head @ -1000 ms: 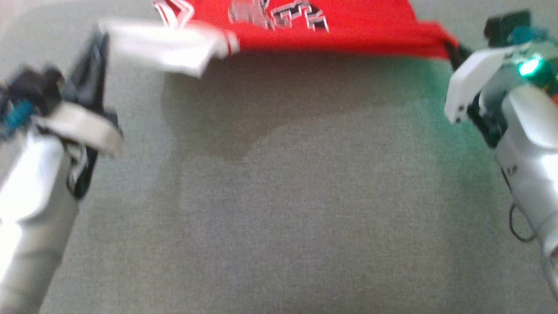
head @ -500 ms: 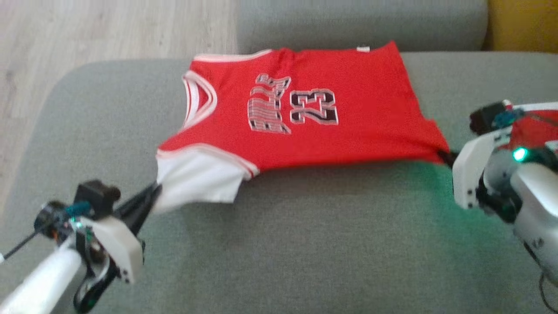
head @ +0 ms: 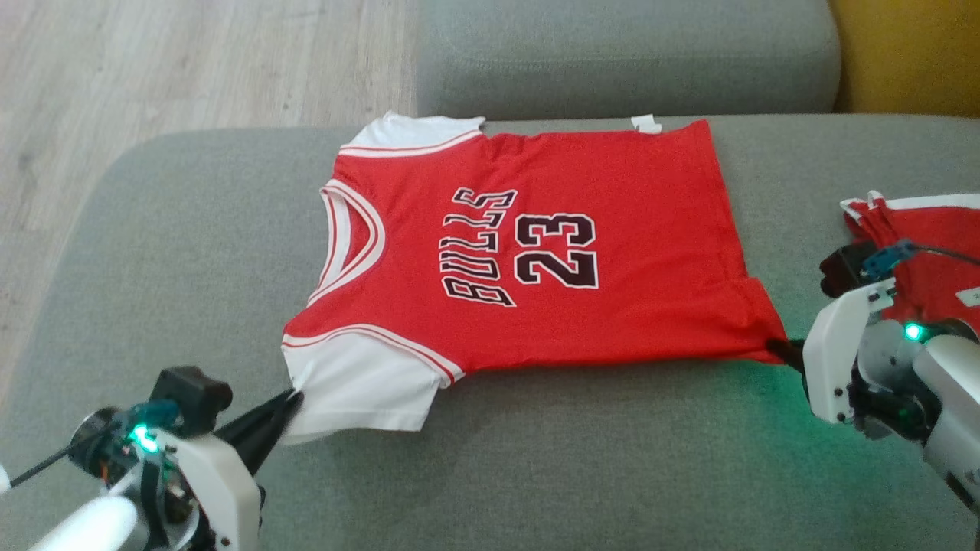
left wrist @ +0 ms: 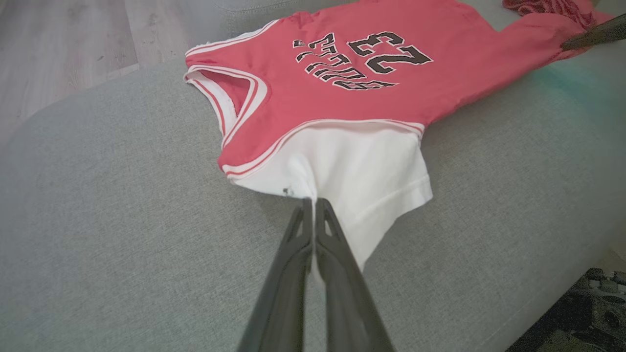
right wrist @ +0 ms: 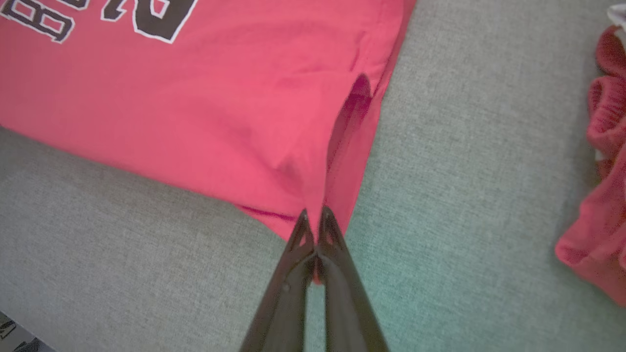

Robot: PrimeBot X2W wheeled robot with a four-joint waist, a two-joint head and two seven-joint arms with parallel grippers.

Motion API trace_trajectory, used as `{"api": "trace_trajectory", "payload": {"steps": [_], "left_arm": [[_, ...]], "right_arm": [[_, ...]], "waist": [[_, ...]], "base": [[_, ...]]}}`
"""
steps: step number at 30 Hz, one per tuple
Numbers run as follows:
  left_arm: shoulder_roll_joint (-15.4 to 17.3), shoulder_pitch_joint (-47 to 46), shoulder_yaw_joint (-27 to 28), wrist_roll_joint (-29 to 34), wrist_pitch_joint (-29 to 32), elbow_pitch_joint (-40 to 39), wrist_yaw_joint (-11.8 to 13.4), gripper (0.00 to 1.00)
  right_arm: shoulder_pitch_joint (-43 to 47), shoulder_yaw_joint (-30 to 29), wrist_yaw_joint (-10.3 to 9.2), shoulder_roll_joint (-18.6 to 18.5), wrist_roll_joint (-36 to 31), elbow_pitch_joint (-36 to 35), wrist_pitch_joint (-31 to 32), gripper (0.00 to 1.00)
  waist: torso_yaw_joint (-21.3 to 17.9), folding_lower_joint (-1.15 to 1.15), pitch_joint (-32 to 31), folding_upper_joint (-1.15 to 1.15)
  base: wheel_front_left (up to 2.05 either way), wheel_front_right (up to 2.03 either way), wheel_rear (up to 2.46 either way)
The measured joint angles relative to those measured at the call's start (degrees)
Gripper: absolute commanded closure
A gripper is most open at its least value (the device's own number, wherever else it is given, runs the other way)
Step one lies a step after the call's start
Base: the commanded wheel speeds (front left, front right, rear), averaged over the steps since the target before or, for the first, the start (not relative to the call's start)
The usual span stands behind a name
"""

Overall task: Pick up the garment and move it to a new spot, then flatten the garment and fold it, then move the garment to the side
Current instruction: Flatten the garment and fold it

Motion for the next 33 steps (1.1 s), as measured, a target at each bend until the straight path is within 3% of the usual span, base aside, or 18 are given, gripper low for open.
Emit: {"api": "trace_trajectory", "payload": {"steps": [10,21,33], "left_arm": [[-0.3,-10.9,0.8,2.1,3.2,4.0,-1.0,1.00],[-4.2,-26.3,-1.4,6.1,6.9,17.1,-4.4,1.00],[-7.7,-36.1,-4.3,8.7,5.7,28.5,-5.6,1.00]], "right_arm": [[-5.2,-5.0,0.00,1.5,-1.7,0.4,-0.1,1.00],[-12.6,-7.7,0.00,7.2,-7.3,5.4,-0.6,1.00],[-18.5,-8.0,0.00,11.6,-11.1,9.8,-3.8,1.00]], "waist": [[-0.7,0.01,4.5,0.00],[-2.4,0.01,10.8,0.00],[-5.0,0.01,16.4,0.00]], "base": [[0.00,0.00,0.00],[0.00,0.00,0.00],[0.00,0.00,0.00]]}}
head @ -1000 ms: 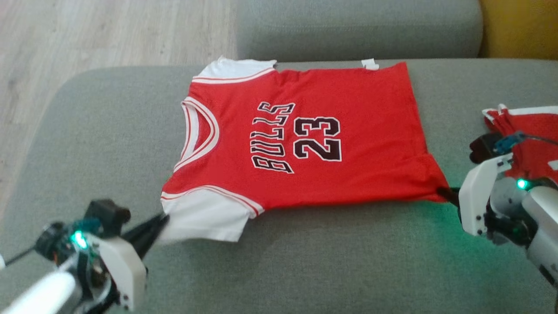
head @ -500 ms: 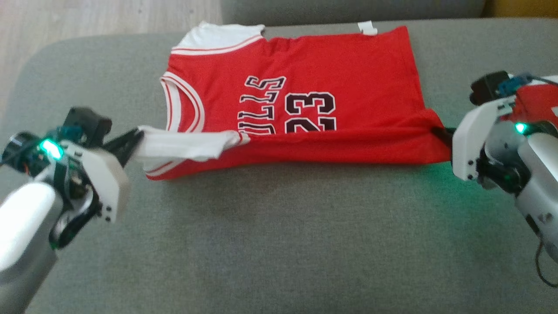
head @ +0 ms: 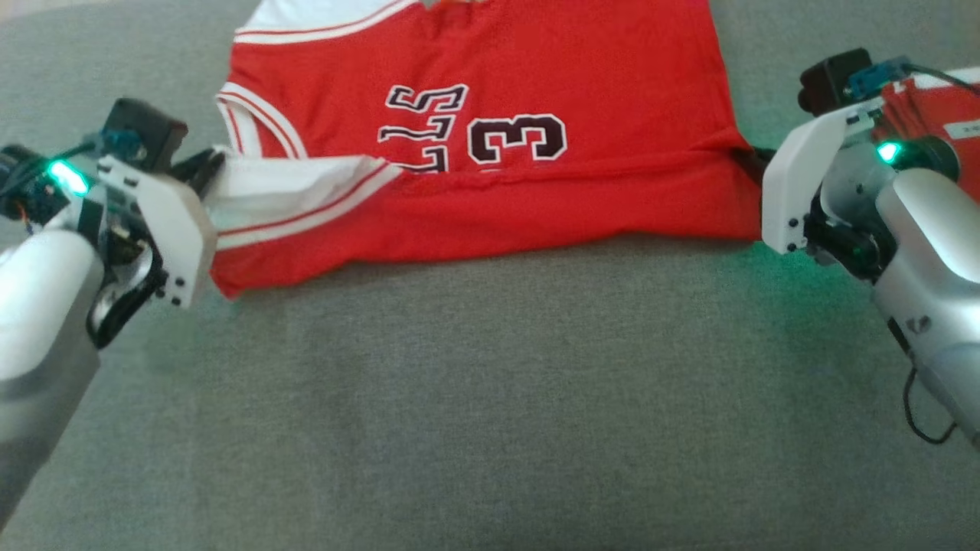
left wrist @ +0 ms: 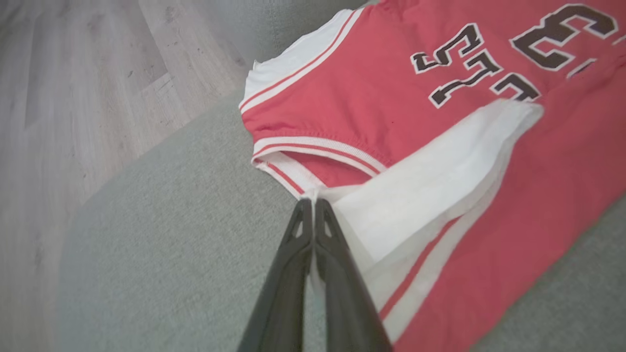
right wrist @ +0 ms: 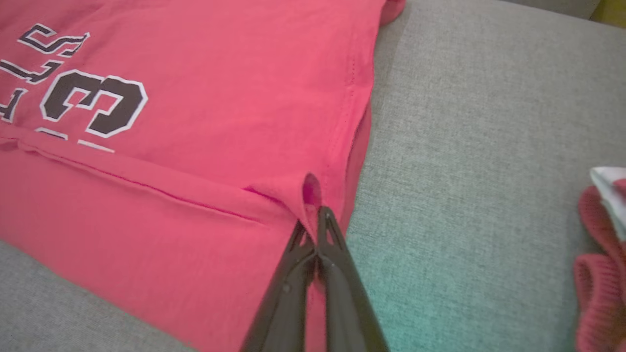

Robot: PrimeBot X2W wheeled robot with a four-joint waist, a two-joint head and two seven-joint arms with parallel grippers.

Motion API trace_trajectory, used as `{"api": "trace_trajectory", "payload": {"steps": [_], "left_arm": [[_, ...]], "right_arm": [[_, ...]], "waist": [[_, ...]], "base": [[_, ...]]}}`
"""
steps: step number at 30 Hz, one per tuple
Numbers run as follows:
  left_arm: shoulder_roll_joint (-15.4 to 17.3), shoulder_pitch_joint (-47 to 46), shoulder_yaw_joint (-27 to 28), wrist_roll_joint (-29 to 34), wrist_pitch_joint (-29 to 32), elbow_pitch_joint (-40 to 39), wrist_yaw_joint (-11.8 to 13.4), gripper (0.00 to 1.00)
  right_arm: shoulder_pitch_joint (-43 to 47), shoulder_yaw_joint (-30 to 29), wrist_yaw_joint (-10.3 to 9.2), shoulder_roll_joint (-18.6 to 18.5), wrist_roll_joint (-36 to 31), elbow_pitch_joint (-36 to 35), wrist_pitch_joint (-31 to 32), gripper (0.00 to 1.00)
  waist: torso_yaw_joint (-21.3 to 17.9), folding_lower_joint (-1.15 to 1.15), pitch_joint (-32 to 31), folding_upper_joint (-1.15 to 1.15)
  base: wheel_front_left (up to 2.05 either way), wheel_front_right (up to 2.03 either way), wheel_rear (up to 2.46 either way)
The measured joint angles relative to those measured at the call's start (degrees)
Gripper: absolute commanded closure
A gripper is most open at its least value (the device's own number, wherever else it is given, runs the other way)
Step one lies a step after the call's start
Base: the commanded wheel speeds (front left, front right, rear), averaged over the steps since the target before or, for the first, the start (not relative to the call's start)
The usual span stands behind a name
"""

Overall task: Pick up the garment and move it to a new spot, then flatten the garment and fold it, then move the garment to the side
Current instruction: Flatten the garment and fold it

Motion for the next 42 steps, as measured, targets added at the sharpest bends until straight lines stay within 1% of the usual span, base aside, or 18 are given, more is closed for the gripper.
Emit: {"api": "trace_trajectory", "payload": {"steps": [3,4,5,6,8,11,15,19,20,22,24,26,30,32,33,36,39,42], "left_arm": [[-1.1,-2.4,-1.3,0.4,-0.6,2.5,0.0,1.00],[-1.5,-3.1,-1.5,0.4,-0.9,3.4,0.0,0.85],[-2.0,-3.7,-1.6,0.8,-1.4,4.4,-0.1,0.27],[-2.4,-4.3,-1.6,1.4,-2.4,5.3,0.0,0.00],[-3.3,-5.2,-1.4,2.0,-4.9,7.3,0.5,0.00],[-4.5,-6.3,-0.6,2.6,-10.3,9.7,2.4,0.00],[-6.6,-7.4,2.6,3.1,-20.3,11.8,5.9,0.00],[-9.3,-7.1,6.3,1.1,-29.8,12.2,9.1,0.00],[-9.8,-6.9,7.0,0.6,-31.7,12.2,9.7,0.00],[-10.7,-5.3,8.9,-0.9,-34.8,11.4,10.5,0.00],[-11.2,-2.4,11.3,-3.0,-36.8,9.5,11.2,0.00],[-11.1,1.3,13.0,-3.4,-37.6,6.9,12.2,0.00],[-11.2,9.7,15.6,-2.7,-38.0,0.1,15.0,0.00],[-12.2,13.9,17.4,-1.1,-38.0,-4.0,16.9,0.00],[-12.9,15.9,18.0,-0.6,-38.0,-5.8,17.5,0.00],[-15.6,22.6,20.7,0.4,-38.2,-9.6,18.9,0.00],[-18.9,29.3,22.8,0.9,-38.2,-11.8,19.5,0.00],[-21.2,33.9,23.9,3.0,-38.2,-12.1,19.5,0.00]], "right_arm": [[-1.1,0.0,0.00,0.7,-0.4,1.3,-1.3,1.00],[-1.5,-0.1,0.00,1.0,-0.7,2.0,-2.4,0.80],[-1.8,-0.1,0.00,1.2,-1.6,2.5,-3.7,0.14],[-2.2,-0.1,0.00,1.4,-2.4,2.9,-4.9,0.00],[-2.8,-0.7,0.00,2.1,-2.4,3.9,-6.8,0.00],[-3.3,-2.9,0.00,3.1,-2.5,5.6,-12.0,0.00],[-4.4,-7.6,0.00,4.3,-2.3,7.3,-22.0,0.00],[-4.3,-11.1,0.00,6.9,-1.9,7.2,-33.8,0.00],[-4.3,-12.0,0.00,7.4,-1.9,7.3,-36.1,0.00],[-3.9,-14.6,0.00,8.2,-2.4,7.7,-38.7,0.00],[-3.1,-17.9,0.00,9.2,-3.4,7.7,-39.7,0.00],[-1.2,-22.2,0.00,10.9,-5.4,6.2,-39.9,0.00],[6.8,-32.2,0.00,14.4,-15.2,-2.6,-40.0,0.00],[12.6,-37.2,0.00,16.7,-18.7,-6.9,-40.1,0.00],[15.7,-39.0,0.00,17.9,-20.1,-8.9,-40.1,0.00],[24.7,-41.6,0.00,19.8,-24.2,-14.8,-40.1,0.00],[32.1,-42.3,0.00,20.0,-28.2,-21.5,-40.1,0.00],[37.2,-41.3,0.00,20.3,-25.9,-26.4,-40.1,0.00]], "waist": [[-0.7,0.00,1.1,0.00],[-0.8,0.00,1.5,0.00],[-0.9,0.00,1.8,0.00],[-1.0,0.00,2.0,0.00],[-1.1,0.00,2.2,0.00],[-0.9,0.00,2.1,0.00],[-0.6,0.00,1.0,0.00],[-0.2,-0.01,-1.0,0.00],[-0.1,-0.01,-1.7,0.00],[0.2,-0.02,-3.0,0.00],[0.4,-0.01,-4.4,0.00],[0.5,-0.02,-5.7,0.00],[0.7,-0.02,-7.6,0.00],[1.0,-0.02,-8.4,0.00],[1.1,-0.02,-8.8,0.00],[1.1,-0.02,-9.8,0.00],[1.1,-0.03,-10.3,0.00],[1.0,-0.01,-9.8,0.00]], "base": [[0.00,0.00,0.00],[0.00,0.00,0.00],[0.00,0.00,0.00],[0.00,0.00,0.00],[0.00,0.00,0.00],[0.00,0.00,0.00],[0.00,0.00,0.00],[0.00,0.00,0.00],[0.00,0.00,0.00],[0.00,0.00,0.00],[0.00,0.00,0.00],[0.00,0.00,0.00],[0.00,0.00,0.00],[0.00,0.00,0.00],[0.00,0.00,0.00],[0.00,0.00,0.00],[0.00,0.00,0.00],[0.00,0.00,0.00]]}}
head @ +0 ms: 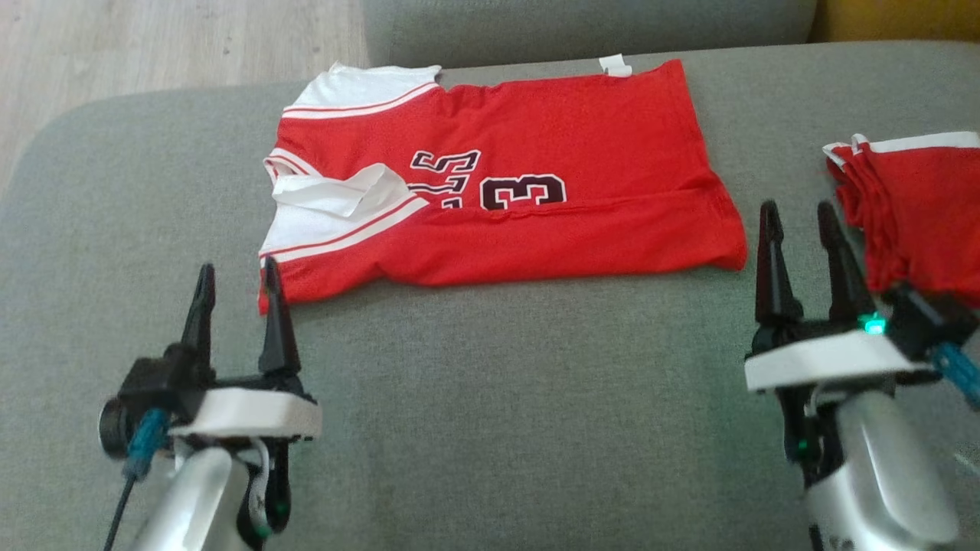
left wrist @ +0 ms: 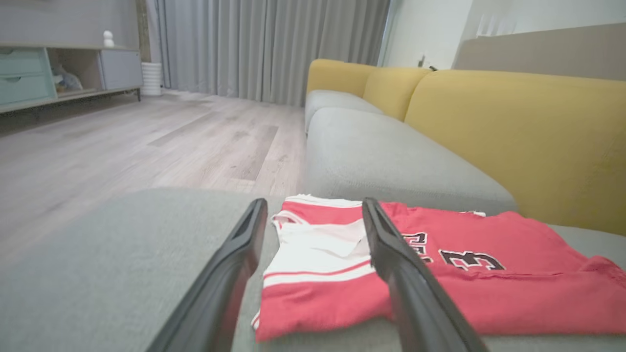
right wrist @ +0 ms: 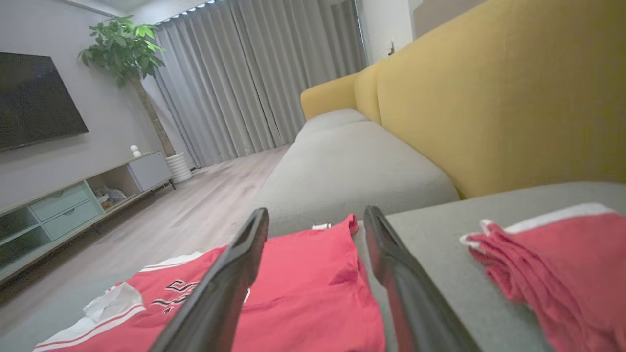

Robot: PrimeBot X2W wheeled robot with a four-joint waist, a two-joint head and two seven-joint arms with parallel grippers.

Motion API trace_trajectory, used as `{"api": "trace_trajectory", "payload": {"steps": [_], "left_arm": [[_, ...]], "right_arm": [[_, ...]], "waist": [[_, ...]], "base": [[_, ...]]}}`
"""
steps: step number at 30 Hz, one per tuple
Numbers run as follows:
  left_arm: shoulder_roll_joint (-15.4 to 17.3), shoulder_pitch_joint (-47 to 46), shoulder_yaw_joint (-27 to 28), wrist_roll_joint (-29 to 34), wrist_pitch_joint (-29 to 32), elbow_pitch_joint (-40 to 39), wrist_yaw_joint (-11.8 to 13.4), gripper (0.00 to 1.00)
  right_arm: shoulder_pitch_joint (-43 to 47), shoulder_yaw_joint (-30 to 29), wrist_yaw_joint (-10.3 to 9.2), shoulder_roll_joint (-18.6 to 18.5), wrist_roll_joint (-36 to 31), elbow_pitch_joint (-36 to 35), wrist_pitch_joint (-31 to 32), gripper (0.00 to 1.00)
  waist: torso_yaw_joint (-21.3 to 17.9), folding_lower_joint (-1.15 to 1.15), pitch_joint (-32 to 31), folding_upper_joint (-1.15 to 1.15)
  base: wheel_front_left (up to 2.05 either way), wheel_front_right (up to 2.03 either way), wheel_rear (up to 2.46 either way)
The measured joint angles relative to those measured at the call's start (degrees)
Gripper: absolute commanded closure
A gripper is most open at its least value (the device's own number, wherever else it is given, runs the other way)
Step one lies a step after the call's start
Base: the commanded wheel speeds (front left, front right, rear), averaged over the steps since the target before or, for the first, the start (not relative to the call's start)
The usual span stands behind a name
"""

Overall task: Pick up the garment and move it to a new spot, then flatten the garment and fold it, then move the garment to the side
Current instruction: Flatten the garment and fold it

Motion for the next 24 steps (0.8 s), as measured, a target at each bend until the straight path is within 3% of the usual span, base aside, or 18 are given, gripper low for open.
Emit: {"api": "trace_trajectory", "payload": {"steps": [6,12,24], "left_arm": [[-0.6,0.9,3.1,2.6,0.0,0.7,-1.9,0.00],[-0.4,-2.0,3.8,4.2,0.0,7.0,-4.3,0.00],[-0.2,-15.0,3.6,4.8,8.4,25.0,-3.5,0.00]], "right_arm": [[2.6,1.9,0.00,0.2,1.7,-2.6,0.0,0.00],[2.3,3.4,0.00,0.3,2.4,-3.8,0.0,0.00],[-1.1,5.0,0.00,0.3,2.9,-4.4,0.0,0.00]], "waist": [[-0.8,0.00,1.3,0.00],[-2.2,0.00,3.3,0.00],[-4.7,0.02,9.9,0.00]], "base": [[0.00,0.00,0.00],[0.00,0.00,0.00],[0.00,0.00,0.00]]}}
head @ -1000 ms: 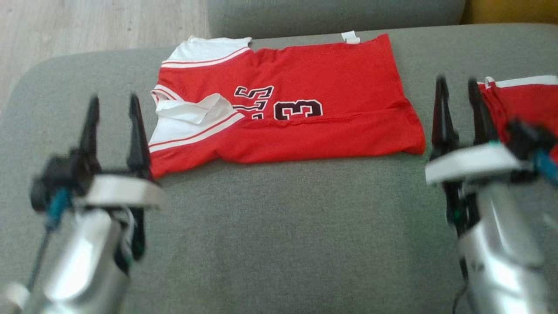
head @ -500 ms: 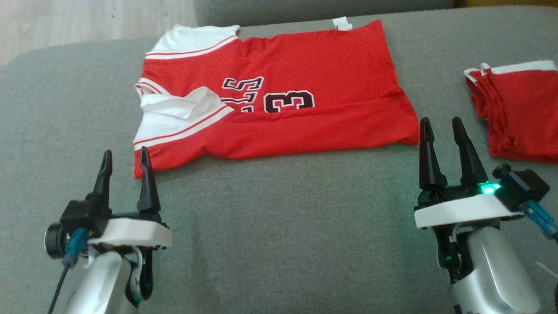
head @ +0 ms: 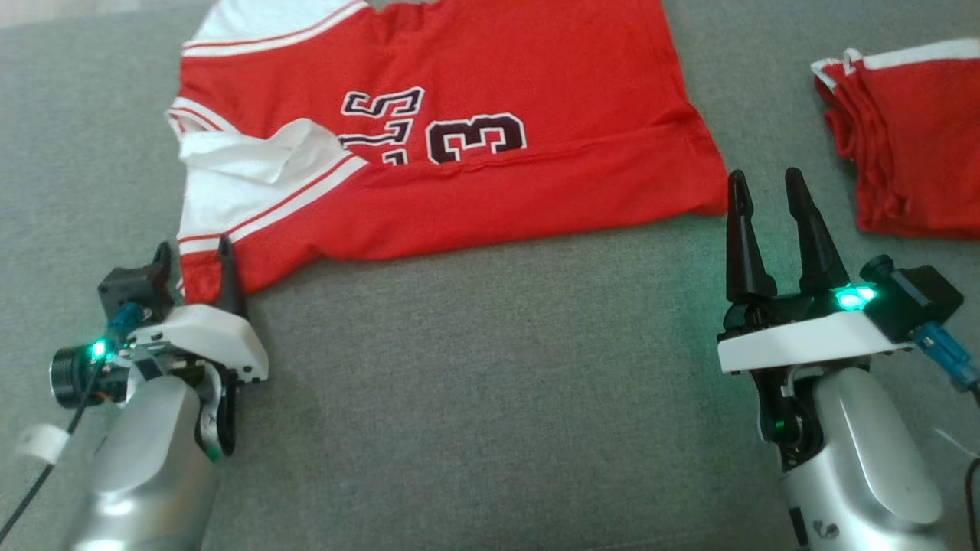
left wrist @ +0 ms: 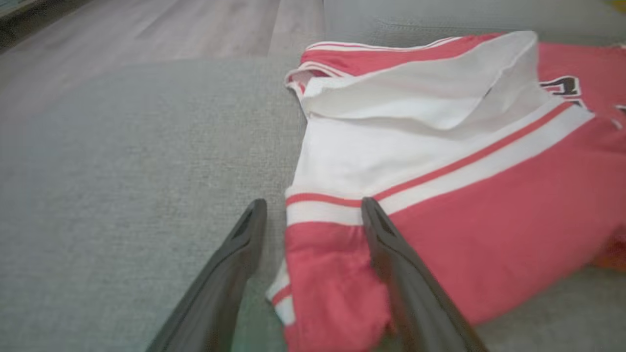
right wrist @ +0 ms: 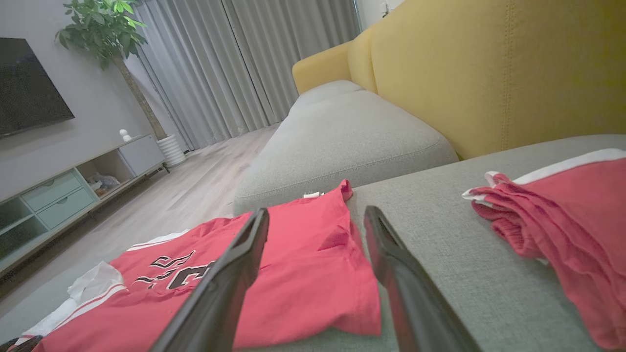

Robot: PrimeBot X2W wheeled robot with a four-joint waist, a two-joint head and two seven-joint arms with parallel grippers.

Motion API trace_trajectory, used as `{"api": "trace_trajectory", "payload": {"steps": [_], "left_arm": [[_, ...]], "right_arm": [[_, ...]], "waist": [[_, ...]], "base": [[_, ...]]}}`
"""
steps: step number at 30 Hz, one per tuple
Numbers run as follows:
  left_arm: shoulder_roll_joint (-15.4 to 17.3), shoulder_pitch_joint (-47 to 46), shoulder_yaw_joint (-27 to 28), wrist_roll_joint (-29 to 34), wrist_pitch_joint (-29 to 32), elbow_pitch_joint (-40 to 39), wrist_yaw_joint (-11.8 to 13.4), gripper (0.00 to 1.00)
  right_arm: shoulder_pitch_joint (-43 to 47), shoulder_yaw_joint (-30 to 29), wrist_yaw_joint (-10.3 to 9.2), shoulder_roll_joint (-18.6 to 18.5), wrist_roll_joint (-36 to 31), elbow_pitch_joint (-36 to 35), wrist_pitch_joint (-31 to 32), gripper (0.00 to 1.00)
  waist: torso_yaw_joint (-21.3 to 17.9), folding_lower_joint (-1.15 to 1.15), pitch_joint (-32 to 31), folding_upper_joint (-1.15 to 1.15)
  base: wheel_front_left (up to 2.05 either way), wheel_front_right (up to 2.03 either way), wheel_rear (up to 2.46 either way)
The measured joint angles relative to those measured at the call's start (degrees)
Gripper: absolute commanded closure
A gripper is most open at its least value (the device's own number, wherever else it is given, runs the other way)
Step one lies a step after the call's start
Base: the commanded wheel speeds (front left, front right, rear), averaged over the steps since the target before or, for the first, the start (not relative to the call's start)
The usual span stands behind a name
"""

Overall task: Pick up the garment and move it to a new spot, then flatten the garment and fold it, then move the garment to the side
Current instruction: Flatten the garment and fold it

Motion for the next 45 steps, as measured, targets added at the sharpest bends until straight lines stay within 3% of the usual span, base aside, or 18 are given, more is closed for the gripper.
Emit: {"api": "trace_trajectory", "payload": {"steps": [8,9,10,11,15,21,28,33,38,44,45], "left_arm": [[0.1,-4.3,0.3,-1.1,4.4,6.2,0.4,0.00],[0.1,-4.4,0.3,-1.1,4.8,6.4,0.1,0.15],[0.1,-4.5,0.2,-1.1,5.0,6.5,-0.4,0.71],[0.1,-4.7,0.0,-1.1,5.2,6.6,-0.8,1.00],[-0.7,-5.1,-1.2,-1.1,4.3,6.9,-1.4,1.00],[-1.1,-3.3,-3.2,-0.3,-1.5,6.0,-2.7,1.00],[0.8,-5.0,-7.3,4.4,-3.8,1.0,-5.4,1.00],[1.5,-6.9,-9.0,5.7,-3.2,-2.5,-5.4,1.00],[1.5,-6.9,-9.6,5.7,-2.4,-4.9,-5.3,1.00],[1.5,-6.9,-10.4,5.7,-1.7,-6.9,-4.8,1.00],[1.5,-6.8,-10.4,5.7,-1.7,-7.0,-4.8,1.00]], "right_arm": [[-0.1,0.4,0.00,0.0,1.0,-0.3,0.0,0.00],[-0.1,0.4,0.00,0.0,1.0,-0.3,0.0,0.00],[-0.1,0.5,0.00,0.0,1.0,-0.3,0.0,0.00],[-0.1,0.6,0.00,0.0,1.0,-0.1,0.0,0.00],[-0.3,0.9,0.00,0.0,0.8,3.1,0.0,0.00],[-4.6,0.6,0.00,0.0,-3.4,13.8,2.9,0.00],[-14.9,-4.8,0.00,0.0,-4.4,24.0,8.4,0.00],[-19.8,-6.5,0.00,-0.1,-8.1,34.2,12.3,0.00],[-22.9,-7.8,0.00,-0.1,-12.1,40.3,13.6,0.00],[-27.8,-5.4,0.00,-0.6,-14.7,45.7,14.2,0.00],[-28.2,-4.7,0.00,-0.8,-14.9,46.1,14.5,0.21]], "waist": [[-1.9,-0.02,1.7,0.00],[-1.9,-0.02,1.6,0.00],[-1.9,-0.02,1.6,0.00],[-1.8,-0.02,1.5,0.00],[-1.1,-0.01,0.8,0.00],[0.8,-0.01,-0.8,0.00],[3.0,-0.01,-1.3,0.00],[3.7,-0.01,-0.7,0.00],[4.1,-0.01,-0.1,0.00],[4.7,-0.01,0.6,0.00],[4.8,-0.02,0.7,0.00]], "base": [[0.00,0.00,0.00],[0.00,0.00,0.00],[0.00,0.00,0.00],[0.00,0.00,0.00],[0.00,0.00,0.00],[0.00,0.00,0.00],[0.00,0.00,0.00],[0.00,0.00,0.00],[0.00,0.00,0.00],[0.00,0.00,0.00],[0.00,0.00,0.00]]}}
